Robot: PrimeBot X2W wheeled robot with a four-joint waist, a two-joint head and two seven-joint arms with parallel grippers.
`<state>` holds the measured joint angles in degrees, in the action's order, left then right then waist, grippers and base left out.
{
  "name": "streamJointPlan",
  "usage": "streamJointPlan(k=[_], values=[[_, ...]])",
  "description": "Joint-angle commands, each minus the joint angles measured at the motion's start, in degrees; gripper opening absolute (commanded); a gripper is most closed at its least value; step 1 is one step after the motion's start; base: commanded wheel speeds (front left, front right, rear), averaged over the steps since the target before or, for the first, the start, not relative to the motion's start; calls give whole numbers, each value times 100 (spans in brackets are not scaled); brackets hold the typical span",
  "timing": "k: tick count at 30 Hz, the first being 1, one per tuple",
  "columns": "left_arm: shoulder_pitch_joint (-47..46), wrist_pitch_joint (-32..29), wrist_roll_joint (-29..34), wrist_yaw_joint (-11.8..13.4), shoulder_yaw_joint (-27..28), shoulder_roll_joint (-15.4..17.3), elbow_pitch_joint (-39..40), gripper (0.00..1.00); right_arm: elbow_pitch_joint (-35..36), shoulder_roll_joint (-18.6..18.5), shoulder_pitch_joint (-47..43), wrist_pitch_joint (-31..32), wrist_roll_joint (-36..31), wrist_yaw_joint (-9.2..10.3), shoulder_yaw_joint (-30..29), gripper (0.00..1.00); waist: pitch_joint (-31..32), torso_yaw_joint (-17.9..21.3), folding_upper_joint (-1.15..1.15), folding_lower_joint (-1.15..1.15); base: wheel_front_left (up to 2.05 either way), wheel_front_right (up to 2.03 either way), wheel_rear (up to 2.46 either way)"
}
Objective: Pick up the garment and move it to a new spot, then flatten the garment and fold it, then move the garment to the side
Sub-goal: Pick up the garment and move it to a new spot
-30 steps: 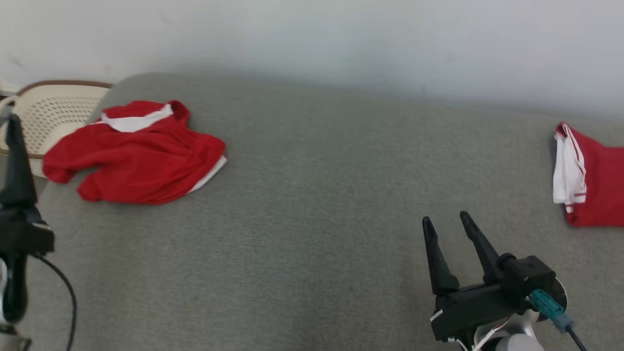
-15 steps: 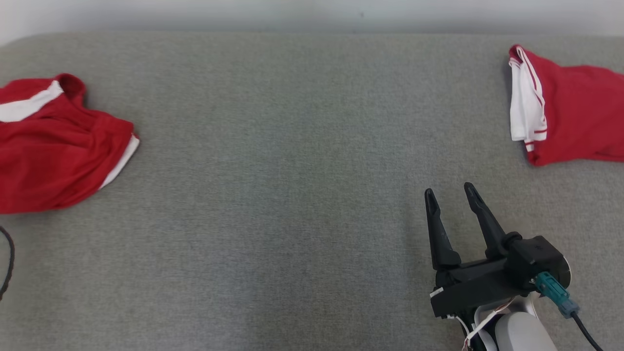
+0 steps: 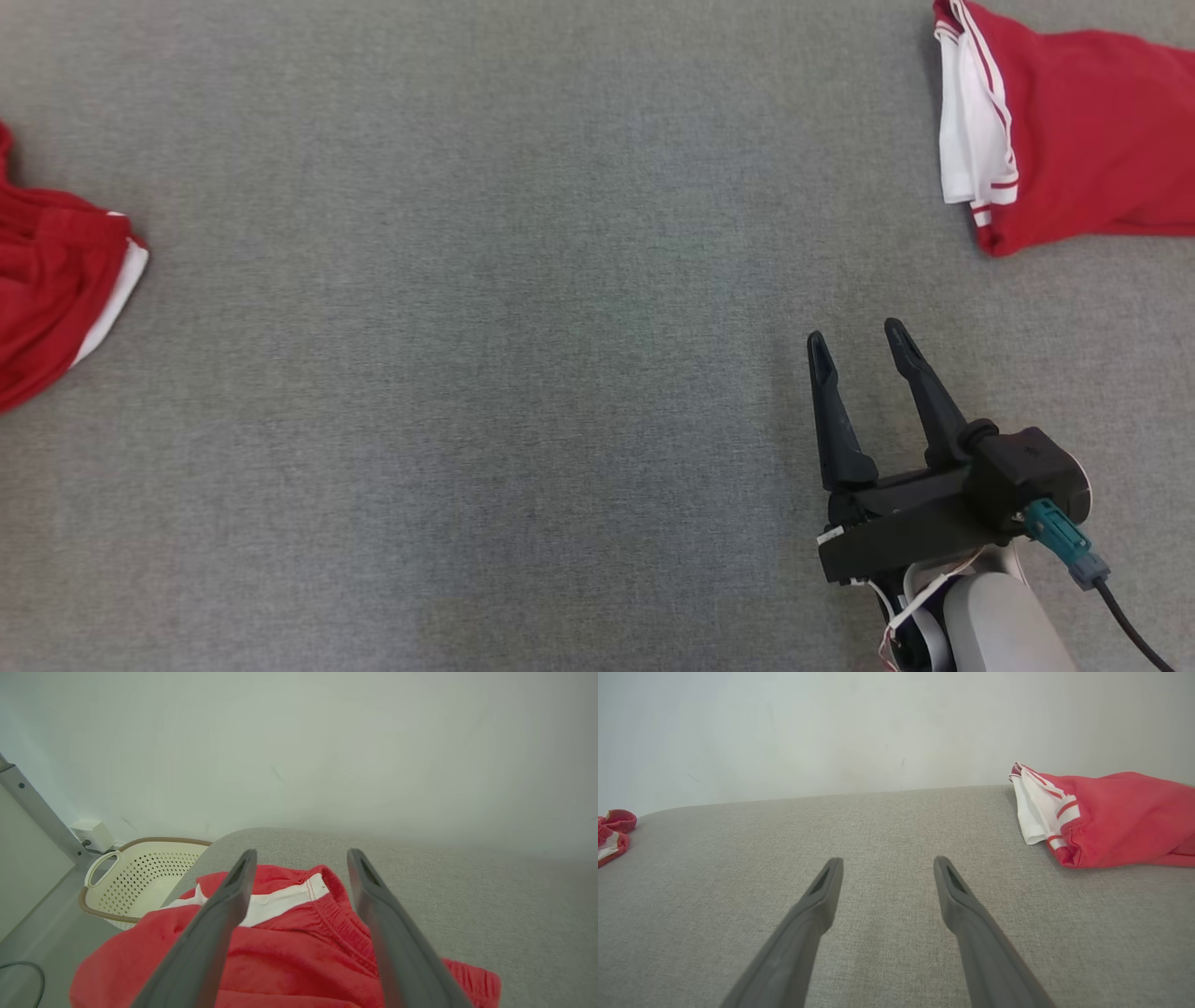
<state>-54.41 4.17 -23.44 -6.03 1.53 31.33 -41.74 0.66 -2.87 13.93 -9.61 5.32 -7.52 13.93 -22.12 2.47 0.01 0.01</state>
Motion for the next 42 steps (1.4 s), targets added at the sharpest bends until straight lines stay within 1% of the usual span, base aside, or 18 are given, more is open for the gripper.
streamJointPlan(k=[1,8,12,14,16,18,22,26,31,32,33,34,37,42], values=[[-121,21,-49,-39,-49,66,-124,100,-6,-2,58,-23,-36,6,8,100,-94,85,-1,-1,0,0,0],[-430,-306,-224,-124,-419,105,-905,100,-29,-2,76,-7,-55,6,-33,100,-168,130,-1,-1,0,0,0],[-511,-829,-598,-136,-747,48,-1176,100,-36,-2,97,22,-57,6,-23,100,-181,148,-1,-1,0,0,0],[-530,-1102,-779,-133,-931,157,-1278,100,-36,-2,110,30,-64,6,-25,100,-187,158,-1,-1,0,0,0],[-517,-1363,-927,-135,-1148,172,-1307,100,-40,-2,111,36,-71,6,-25,100,-180,168,-1,-1,0,0,0],[-520,-1538,-1027,-135,-1366,264,-1316,100,-35,-3,114,46,-80,6,-28,100,-180,180,-1,-1,0,0,0],[-517,-1747,-1215,-136,-1705,354,-1396,100,-17,-2,129,75,-101,6,-18,100,-183,209,-1,-1,0,0,0],[-519,-1905,-1409,-136,-1889,391,-1600,100,7,-2,132,89,-103,6,-6,100,-196,246,-1,-1,0,0,0],[-479,-1685,-1570,-136,-1986,421,-1862,100,10,-2,151,86,-76,7,8,100,-209,309,-1,-1,0,0,0],[-468,-1632,-1583,-137,-2020,420,-1894,93,12,-2,154,86,-70,6,7,100,-208,315,-1,-1,0,0,0],[-481,-1556,-1594,-137,-2045,431,-1919,14,12,-2,154,90,-69,6,1,100,-206,318,-1,-1,0,0,0],[-500,-1491,-1612,-137,-2070,439,-1947,0,11,-2,156,94,-69,6,-3,100,-202,321,-1,-1,0,0,0],[-535,-1369,-1639,-137,-2145,436,-1965,0,4,-2,155,99,-71,7,-9,100,-182,322,-1,-1,0,0,0],[-669,-826,-1703,-137,-2386,546,-1844,0,-31,-2,112,109,-34,6,-14,100,-51,275,-1,-1,0,0,0]])
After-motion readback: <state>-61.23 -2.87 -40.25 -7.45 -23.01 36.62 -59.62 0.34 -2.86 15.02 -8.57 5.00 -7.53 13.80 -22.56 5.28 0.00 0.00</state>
